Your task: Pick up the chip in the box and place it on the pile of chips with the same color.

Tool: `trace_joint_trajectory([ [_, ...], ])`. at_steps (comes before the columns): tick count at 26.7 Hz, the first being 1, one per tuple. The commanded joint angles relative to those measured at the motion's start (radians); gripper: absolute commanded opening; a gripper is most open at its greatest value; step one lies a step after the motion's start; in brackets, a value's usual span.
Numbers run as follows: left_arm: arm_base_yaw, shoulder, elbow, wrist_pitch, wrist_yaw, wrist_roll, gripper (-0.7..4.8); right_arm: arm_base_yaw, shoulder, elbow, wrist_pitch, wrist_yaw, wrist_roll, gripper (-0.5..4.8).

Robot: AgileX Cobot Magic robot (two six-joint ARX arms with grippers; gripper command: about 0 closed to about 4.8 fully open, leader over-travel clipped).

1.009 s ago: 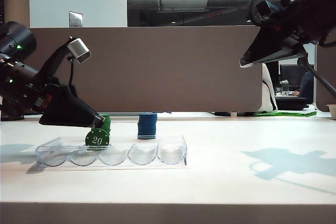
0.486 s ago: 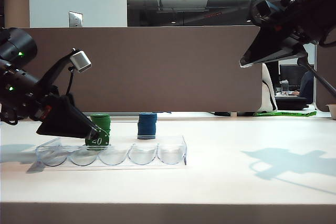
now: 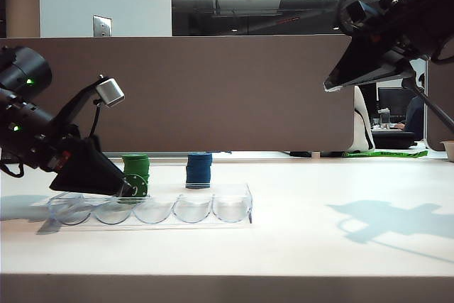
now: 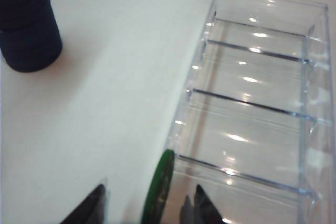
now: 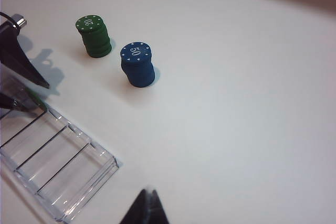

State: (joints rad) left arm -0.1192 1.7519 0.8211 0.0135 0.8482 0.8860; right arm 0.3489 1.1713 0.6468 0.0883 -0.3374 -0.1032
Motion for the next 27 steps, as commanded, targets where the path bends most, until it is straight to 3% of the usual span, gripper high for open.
trace_joint_trajectory([
  [1, 0.0, -0.002, 0.001, 0.023, 0.009, 0.003, 2.08, 0.001, -0.003, 0.005, 0.005, -0.005, -0.002, -0.05],
  [8, 0.0, -0.002, 0.001, 0.037, 0.031, -0.007, 2.04, 0.0, -0.003, 0.004, -0.032, -0.002, -0.003, -0.05],
  [10, 0.0, -0.002, 0.001, 0.037, 0.031, -0.007, 1.53, 0.0, -0.003, 0.004, -0.031, -0.002, -0.003, -0.05],
  [27, 0.0, -0.002, 0.001, 0.041, 0.054, -0.008, 1.51, 0.0, -0.003, 0.004, -0.032, -0.002, -0.003, -0.05],
])
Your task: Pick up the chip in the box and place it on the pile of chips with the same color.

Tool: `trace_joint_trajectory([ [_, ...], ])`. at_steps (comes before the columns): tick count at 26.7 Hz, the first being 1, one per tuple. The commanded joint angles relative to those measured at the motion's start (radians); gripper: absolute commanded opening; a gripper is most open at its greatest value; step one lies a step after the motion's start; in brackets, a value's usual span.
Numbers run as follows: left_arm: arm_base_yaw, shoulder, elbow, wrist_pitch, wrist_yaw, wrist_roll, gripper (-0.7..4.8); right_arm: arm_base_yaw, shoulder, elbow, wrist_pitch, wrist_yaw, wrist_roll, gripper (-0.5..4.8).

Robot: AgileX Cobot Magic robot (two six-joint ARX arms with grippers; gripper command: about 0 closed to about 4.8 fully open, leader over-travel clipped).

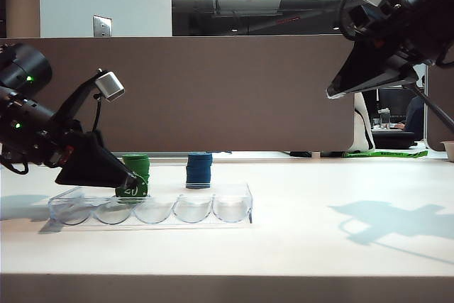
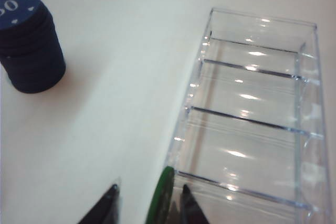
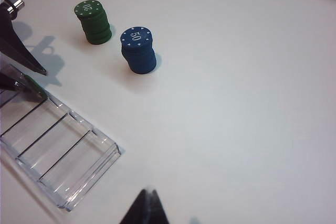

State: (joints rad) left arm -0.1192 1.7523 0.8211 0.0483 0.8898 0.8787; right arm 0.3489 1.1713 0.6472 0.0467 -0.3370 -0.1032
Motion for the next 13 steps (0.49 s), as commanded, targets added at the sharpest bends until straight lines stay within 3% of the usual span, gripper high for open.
trace_joint_trajectory([
  [1, 0.0, -0.002, 0.001, 0.006, 0.013, 0.0, 1.51, 0.0, -0.003, 0.004, 0.01, -0.002, -0.003, -0.05],
  [13, 0.0, -0.002, 0.001, 0.036, 0.035, -0.027, 1.28, 0.0, -0.003, 0.004, 0.009, -0.002, -0.003, -0.05],
])
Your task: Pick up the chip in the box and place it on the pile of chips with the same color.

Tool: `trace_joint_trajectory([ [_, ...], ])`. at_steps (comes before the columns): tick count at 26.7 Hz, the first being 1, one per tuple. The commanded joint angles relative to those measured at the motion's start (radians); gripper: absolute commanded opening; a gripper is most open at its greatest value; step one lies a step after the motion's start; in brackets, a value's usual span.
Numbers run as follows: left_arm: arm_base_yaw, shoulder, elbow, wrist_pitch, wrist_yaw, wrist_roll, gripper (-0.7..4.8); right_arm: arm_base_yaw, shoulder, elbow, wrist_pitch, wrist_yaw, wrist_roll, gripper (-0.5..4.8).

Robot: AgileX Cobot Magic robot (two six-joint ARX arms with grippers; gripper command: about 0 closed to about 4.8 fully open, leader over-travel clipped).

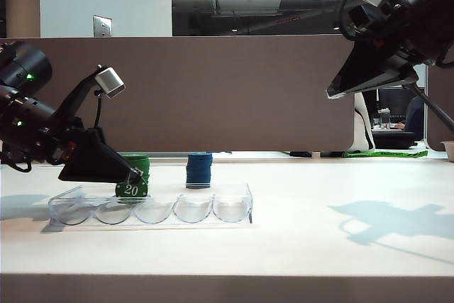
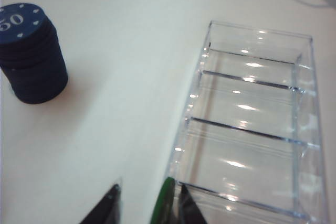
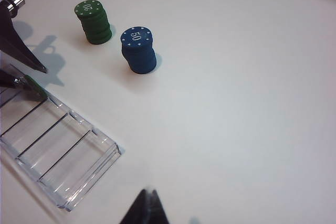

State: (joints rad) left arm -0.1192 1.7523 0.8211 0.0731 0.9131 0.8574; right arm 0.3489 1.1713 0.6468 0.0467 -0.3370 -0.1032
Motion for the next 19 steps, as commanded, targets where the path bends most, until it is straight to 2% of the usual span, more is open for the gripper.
trace_joint_trajectory([
  [1, 0.0, -0.002, 0.001, 0.011, 0.012, -0.006, 1.17, 0.0, -0.003, 0.004, 0.009, -0.002, -0.003, -0.05],
  [19, 0.0, -0.002, 0.0, 0.01, 0.007, -0.028, 1.15, 0.0, -0.003, 0.004, 0.009, -0.002, -0.002, -0.05],
])
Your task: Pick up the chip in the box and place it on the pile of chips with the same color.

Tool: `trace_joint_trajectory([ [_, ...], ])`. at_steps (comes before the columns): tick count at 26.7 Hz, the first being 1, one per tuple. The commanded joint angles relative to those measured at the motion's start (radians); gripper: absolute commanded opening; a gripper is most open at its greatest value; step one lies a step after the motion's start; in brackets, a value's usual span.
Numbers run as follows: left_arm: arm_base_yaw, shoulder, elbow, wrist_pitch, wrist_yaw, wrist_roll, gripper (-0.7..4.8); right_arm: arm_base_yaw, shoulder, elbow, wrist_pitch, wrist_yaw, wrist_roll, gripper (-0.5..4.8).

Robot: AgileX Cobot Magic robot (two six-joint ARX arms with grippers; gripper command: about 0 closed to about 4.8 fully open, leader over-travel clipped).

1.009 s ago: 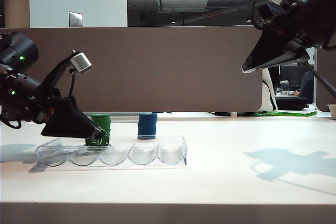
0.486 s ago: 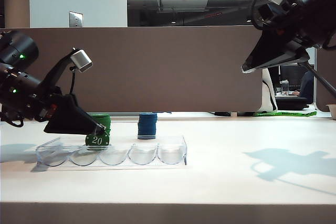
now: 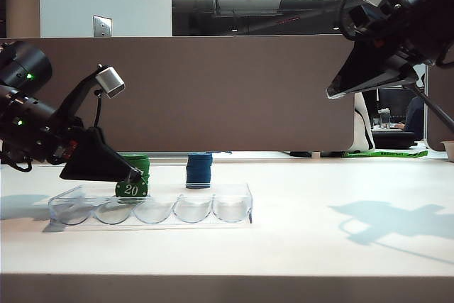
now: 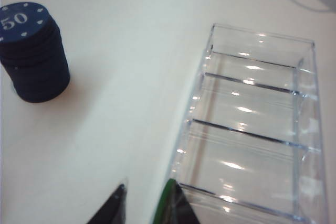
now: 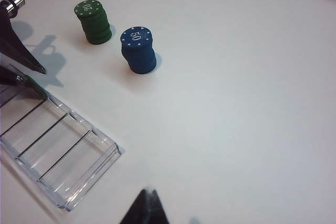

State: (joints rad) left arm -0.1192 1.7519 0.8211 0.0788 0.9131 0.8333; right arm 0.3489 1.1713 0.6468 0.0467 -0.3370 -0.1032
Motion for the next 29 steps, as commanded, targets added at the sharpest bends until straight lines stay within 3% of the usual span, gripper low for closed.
trace_joint_trajectory([
  [1, 0.0, -0.002, 0.0, 0.004, 0.007, -0.004, 1.15, 0.0, -0.003, 0.004, 0.009, -0.002, -0.003, -0.05],
  [14, 0.0, -0.002, 0.0, -0.021, 0.004, -0.003, 1.09, 0.0, -0.003, 0.004, 0.009, -0.002, -0.002, -0.05],
  [17, 0.0, -0.002, 0.0, -0.021, 0.004, -0.004, 0.74, 0.0, -0.003, 0.004, 0.009, -0.002, -0.002, -0.05],
  [24, 0.0, -0.002, 0.0, -0.021, 0.004, -0.004, 0.73, 0.0, -0.003, 0.004, 0.009, -0.002, -0.003, -0.05],
  [27, 0.0, -0.002, 0.0, -0.021, 0.004, -0.004, 0.19, 0.0, -0.003, 0.004, 0.009, -0.002, -0.002, -0.05],
  [29, 0.0, -0.002, 0.0, -0.021, 0.005, -0.005, 0.17, 0.0, -0.003, 0.004, 0.009, -0.002, -0.002, -0.05],
])
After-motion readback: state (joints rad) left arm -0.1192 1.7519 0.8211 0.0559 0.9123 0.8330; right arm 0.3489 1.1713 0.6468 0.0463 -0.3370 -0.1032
